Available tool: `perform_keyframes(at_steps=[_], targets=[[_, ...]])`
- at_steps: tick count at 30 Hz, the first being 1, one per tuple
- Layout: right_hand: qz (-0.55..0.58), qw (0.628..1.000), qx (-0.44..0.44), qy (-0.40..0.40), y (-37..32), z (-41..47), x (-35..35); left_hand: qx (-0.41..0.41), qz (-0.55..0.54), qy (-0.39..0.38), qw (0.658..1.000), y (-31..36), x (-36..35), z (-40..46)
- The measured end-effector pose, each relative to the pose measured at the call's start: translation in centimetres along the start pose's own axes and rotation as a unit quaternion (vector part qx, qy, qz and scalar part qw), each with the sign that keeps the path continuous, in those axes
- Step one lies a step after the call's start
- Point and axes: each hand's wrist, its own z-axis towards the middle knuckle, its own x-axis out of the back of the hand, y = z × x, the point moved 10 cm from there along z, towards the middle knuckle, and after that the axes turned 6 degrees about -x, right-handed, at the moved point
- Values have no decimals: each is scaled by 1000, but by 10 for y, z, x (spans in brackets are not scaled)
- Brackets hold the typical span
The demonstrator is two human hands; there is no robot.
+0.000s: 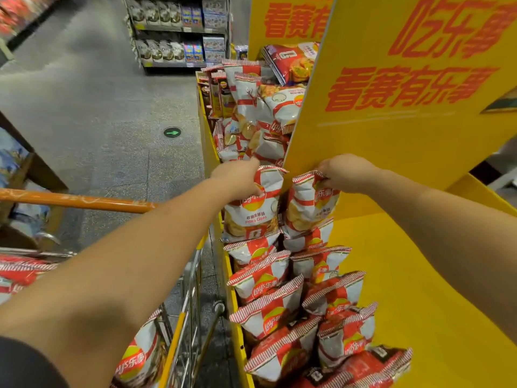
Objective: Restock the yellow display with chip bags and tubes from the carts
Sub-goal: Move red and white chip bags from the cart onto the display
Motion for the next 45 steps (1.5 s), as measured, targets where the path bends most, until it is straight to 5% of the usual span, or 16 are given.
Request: perform_keyframes(at_steps=[5, 9, 12, 15, 19, 28, 37, 45], targets=[[-32, 998, 32, 52, -17, 3, -12, -29, 18, 1, 999, 21, -16, 6], [-1, 974, -89, 207, -3, -18, 4, -8, 102, 72, 992, 17, 2, 3], [119, 948, -184, 231, 11, -39, 2, 3, 107, 113, 988, 19, 8, -8], [313, 898, -266, 160, 15, -52, -22, 25, 77, 136, 987, 21, 16, -27], [424, 884, -181, 77, -16, -61, -41, 52, 18, 163, 985, 29, 31, -68], [485, 869, -72, 60, -72, -165, -19, 159, -142, 165, 963, 58, 21, -224], [475, 868, 146, -20, -261, -285, -7, 292, -274, 196, 895, 59, -52, -428], [430, 876, 193, -107, -384, -295, -25, 407, -251, 176, 860, -34, -104, -543]])
